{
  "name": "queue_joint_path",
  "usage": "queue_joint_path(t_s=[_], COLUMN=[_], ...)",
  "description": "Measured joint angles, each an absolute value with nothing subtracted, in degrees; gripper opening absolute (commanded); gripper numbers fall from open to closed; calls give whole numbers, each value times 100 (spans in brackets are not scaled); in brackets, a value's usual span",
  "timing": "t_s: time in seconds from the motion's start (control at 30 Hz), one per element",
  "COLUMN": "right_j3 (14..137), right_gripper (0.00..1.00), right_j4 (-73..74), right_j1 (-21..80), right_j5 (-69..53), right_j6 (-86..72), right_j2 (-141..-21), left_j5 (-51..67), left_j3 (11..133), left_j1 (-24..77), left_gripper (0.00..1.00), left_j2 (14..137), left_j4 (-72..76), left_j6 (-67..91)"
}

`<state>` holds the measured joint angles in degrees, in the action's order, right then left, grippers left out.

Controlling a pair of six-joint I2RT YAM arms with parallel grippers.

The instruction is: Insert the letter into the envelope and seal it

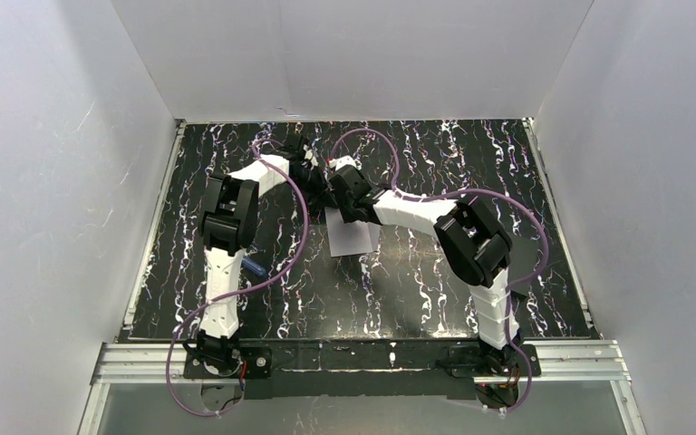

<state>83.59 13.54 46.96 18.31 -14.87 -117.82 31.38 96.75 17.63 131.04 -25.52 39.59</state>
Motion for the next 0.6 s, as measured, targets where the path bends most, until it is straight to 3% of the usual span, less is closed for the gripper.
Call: queue_joint_path(t_s=[0.27,0.6], right_j3=[8687,8921], right_gripper=[1,1], right_j4=[1173,1988], right_j1=[4637,4458], right_j5=[2171,1514], right_j6=[-1702,-1715], right_j2=[-12073,-11824], left_j5=[3251,3238], left_j3=[9832,9961], left_j1=[1739,1745], left_gripper=[0,0], left_j2=[13198,13249], left_j4=[-2679,-2810], left_j6=[3754,3734])
